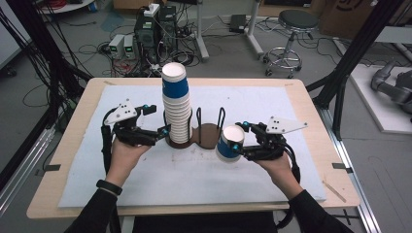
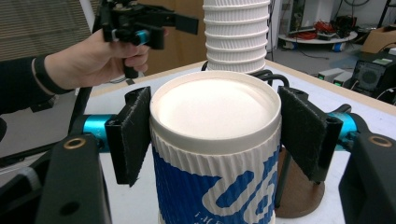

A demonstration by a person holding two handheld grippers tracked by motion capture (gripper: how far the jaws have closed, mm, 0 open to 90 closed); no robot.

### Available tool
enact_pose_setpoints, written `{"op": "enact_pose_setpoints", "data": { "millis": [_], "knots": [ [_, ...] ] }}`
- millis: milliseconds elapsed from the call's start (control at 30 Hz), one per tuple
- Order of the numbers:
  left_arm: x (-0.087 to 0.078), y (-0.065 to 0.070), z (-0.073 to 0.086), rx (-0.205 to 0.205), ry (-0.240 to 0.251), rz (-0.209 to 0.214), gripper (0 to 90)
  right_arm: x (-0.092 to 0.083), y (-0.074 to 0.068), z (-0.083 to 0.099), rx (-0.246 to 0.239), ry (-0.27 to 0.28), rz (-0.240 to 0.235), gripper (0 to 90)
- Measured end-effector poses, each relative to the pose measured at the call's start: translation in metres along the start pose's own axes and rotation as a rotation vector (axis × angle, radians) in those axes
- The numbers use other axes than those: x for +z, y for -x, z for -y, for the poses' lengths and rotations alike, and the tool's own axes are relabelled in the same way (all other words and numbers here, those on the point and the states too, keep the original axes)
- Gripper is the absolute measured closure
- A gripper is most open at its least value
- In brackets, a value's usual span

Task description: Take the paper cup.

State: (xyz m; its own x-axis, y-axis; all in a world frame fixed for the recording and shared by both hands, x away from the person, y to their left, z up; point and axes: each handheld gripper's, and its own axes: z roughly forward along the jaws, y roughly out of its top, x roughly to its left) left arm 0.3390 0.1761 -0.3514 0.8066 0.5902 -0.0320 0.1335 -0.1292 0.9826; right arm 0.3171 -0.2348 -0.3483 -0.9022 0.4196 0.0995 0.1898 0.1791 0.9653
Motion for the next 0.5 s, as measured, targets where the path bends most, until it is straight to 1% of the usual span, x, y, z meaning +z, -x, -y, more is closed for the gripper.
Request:
{"op": "enact_pose_setpoints", "data": {
  "millis": [33, 100, 167, 267, 333, 367, 500],
  "knots": [
    [-0.002, 0.003, 0.003, 0.001, -0.001, 0.013, 10.1, 0.000, 0.000, 0.000, -0.004, 0.001, 0.006, 30.6],
    [-0.003, 0.006, 0.008, 0.004, -0.005, 0.017, 10.1, -0.001, 0.001, 0.000, 0.001, 0.001, 0.004, 30.6],
    [-0.005, 0.011, 0.013, 0.000, -0.007, 0.030, 10.1, -0.001, 0.001, 0.001, 0.003, 0.002, 0.009, 30.5],
    [-0.006, 0.019, 0.021, 0.011, -0.009, 0.043, 10.1, -0.002, 0.003, 0.001, 0.004, 0.005, 0.012, 30.6],
    [-0.005, 0.024, 0.025, 0.010, -0.015, 0.052, 10.1, -0.003, 0.004, 0.002, 0.005, 0.006, 0.015, 30.6],
    [-0.005, 0.027, 0.026, 0.014, -0.019, 0.052, 10.1, -0.003, 0.004, 0.002, 0.008, 0.006, 0.017, 30.6],
    [-0.005, 0.038, 0.029, 0.053, -0.023, 0.065, 10.1, -0.005, 0.006, 0.002, 0.009, 0.012, 0.021, 30.6]
  ]
}}
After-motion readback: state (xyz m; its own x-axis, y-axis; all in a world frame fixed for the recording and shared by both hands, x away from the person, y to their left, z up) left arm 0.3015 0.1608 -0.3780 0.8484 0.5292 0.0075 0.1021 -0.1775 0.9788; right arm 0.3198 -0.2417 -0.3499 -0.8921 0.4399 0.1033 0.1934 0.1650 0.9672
